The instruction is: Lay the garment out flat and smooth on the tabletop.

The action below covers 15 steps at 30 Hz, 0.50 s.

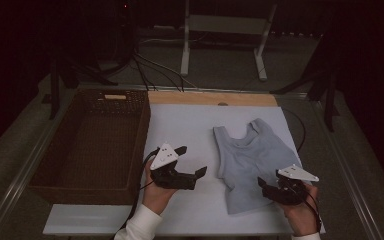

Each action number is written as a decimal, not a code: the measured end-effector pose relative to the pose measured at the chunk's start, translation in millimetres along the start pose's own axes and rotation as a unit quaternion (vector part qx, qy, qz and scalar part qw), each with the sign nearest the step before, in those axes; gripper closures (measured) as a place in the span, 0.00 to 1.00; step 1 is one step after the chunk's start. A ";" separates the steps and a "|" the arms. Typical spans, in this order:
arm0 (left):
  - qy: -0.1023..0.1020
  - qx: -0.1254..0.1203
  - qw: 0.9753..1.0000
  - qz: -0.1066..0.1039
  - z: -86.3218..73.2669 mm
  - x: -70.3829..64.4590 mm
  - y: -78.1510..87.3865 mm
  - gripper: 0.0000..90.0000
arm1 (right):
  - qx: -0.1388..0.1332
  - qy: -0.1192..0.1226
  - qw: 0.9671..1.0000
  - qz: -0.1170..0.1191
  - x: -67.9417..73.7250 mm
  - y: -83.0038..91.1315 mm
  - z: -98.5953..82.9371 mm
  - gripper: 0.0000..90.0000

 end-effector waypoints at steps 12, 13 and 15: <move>0.002 0.030 0.999 -0.013 -22.5 -0.5 -29.2 0.16 | 0.016 -0.007 1.000 -0.021 -14.9 -0.6 -8.8 0.43; 0.004 0.030 0.999 -0.019 -24.1 -0.8 -31.4 0.16 | 0.016 -0.007 1.000 -0.021 -14.9 -0.6 -8.8 0.43; 0.004 0.031 0.999 -0.029 -27.0 -1.2 -35.1 0.18 | 0.020 -0.005 1.000 -0.014 -14.9 -2.0 -10.3 0.50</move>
Point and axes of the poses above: each handheld gripper's, and its own axes: y roughly backward along the jaws, z roughly out of its top, x roughly to its left, the point moved 4 cm from there along -y, roughly forward along the jaws, and after that the axes turned 6 degrees about -x, right-handed, at the moved point
